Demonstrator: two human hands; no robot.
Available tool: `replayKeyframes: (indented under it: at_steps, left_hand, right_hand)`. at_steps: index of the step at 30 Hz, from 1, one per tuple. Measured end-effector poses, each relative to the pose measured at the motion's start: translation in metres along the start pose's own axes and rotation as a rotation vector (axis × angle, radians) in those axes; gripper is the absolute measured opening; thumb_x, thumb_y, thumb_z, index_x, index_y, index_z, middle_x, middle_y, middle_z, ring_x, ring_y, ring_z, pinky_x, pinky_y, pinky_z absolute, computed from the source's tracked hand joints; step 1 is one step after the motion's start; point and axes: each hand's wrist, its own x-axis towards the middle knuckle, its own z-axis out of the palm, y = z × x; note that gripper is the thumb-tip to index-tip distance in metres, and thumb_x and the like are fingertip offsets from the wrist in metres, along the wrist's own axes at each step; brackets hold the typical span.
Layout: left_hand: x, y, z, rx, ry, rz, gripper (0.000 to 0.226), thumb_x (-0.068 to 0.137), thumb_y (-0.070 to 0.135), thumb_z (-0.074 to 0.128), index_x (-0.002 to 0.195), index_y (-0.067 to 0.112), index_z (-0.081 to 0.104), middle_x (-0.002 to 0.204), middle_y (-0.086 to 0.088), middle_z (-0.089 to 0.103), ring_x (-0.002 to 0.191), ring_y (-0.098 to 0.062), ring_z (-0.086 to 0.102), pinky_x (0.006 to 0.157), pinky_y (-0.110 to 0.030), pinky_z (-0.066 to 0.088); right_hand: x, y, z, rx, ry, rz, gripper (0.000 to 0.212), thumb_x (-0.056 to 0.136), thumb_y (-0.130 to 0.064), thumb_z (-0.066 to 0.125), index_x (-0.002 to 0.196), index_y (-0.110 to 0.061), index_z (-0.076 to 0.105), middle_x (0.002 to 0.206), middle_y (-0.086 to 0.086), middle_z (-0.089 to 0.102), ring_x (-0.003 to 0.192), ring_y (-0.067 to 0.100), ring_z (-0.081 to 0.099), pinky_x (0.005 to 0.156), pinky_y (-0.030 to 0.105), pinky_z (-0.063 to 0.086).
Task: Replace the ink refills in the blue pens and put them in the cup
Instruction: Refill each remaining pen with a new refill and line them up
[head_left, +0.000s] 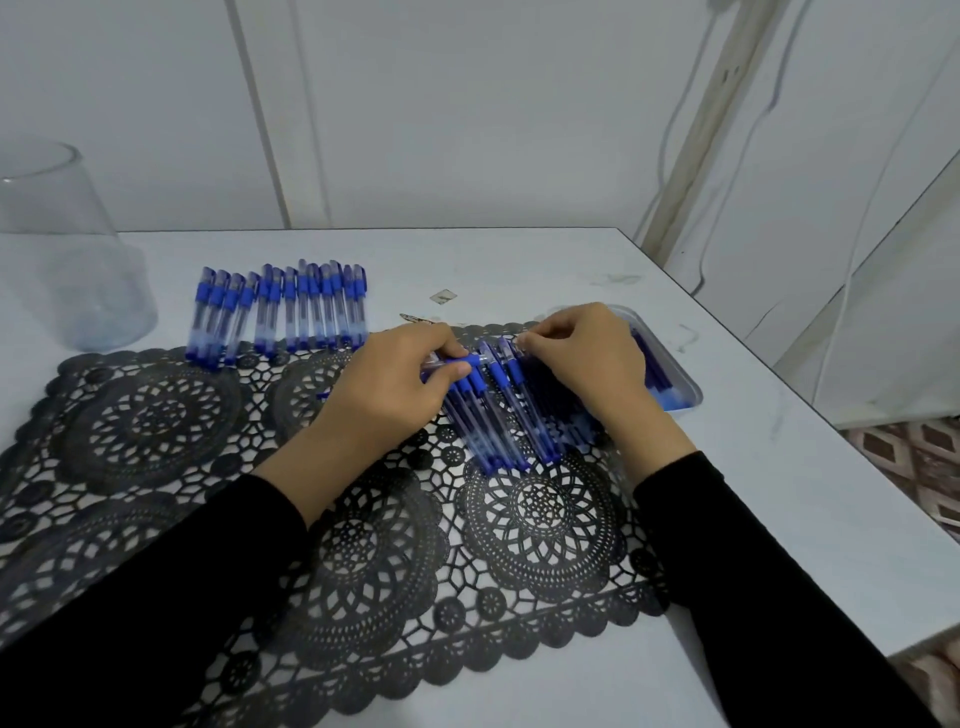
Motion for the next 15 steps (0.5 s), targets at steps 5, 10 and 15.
replayKeyframes:
  at_steps: [5,10,15]
  left_hand:
    - [0.002,0.006,0.001,-0.033,-0.003,-0.024,0.007,0.093,0.024,0.069,0.098,0.021,0.071,0.081,0.028,0.054,0.077,0.010,0.051,0.066,-0.011,0.035]
    - [0.009,0.017,0.008,-0.048,-0.024,-0.013,0.007,0.094,0.026,0.067,0.099,0.023,0.070,0.085,0.022,0.058,0.080,0.000,0.053,0.068,-0.016,0.040]
    - [0.013,0.023,0.018,-0.042,-0.048,0.019,0.004,0.094,0.025,0.066,0.097,0.025,0.069,0.083,0.030,0.052,0.085,-0.006,0.054,0.077,-0.028,0.044]
  right_hand:
    - [0.006,0.013,-0.028,0.358,-0.057,-0.024,0.007,0.084,-0.027,0.073,0.089,-0.022,0.077,0.083,-0.012,0.072,0.068,-0.005,0.060,0.062,0.015,0.042]
    - [0.017,0.040,-0.048,0.259,-0.079,-0.016,0.006,0.084,-0.020,0.071,0.088,-0.023,0.076,0.086,-0.007,0.073,0.077,0.003,0.063,0.067,0.013,0.045]
    - [0.019,0.056,-0.048,0.063,-0.131,-0.079,0.011,0.087,-0.017,0.070,0.094,-0.019,0.078,0.093,-0.004,0.073,0.083,0.005,0.062,0.068,0.007,0.041]
